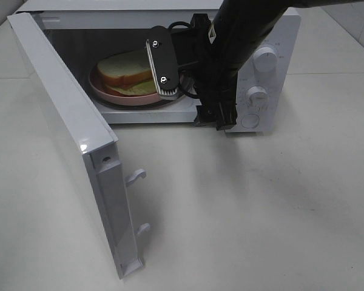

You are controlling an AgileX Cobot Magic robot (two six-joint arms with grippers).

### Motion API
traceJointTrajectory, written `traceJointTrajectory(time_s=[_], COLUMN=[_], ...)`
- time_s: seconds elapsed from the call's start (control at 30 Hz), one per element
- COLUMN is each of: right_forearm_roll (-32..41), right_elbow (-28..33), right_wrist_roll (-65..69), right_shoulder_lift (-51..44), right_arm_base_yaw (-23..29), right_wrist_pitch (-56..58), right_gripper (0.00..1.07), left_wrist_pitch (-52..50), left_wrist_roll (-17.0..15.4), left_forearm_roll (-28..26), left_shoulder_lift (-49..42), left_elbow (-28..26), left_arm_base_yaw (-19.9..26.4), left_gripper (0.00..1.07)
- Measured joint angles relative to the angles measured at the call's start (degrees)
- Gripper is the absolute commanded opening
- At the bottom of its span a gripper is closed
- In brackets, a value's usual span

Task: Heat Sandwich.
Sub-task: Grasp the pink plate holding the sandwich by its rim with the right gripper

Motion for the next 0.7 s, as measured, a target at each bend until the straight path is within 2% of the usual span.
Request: traceJointTrajectory(time_s=[0.7], right_forearm_roll=[0.06], right_elbow=[-12.83], right_wrist_roll=[0.06], right_shoulder_lift=[13.75], right_arm_base_yaw=[0.00], right_wrist_pitch=[-2.18], right_gripper=[0.84], left_wrist_pitch=[0.00], left_wrist_roll=[0.00], left_forearm_roll=[0.00], left_shoulder_lift=[0.00], left_elbow=[0.00], left_arm_base_yaw=[0.00], left_gripper=[0.99])
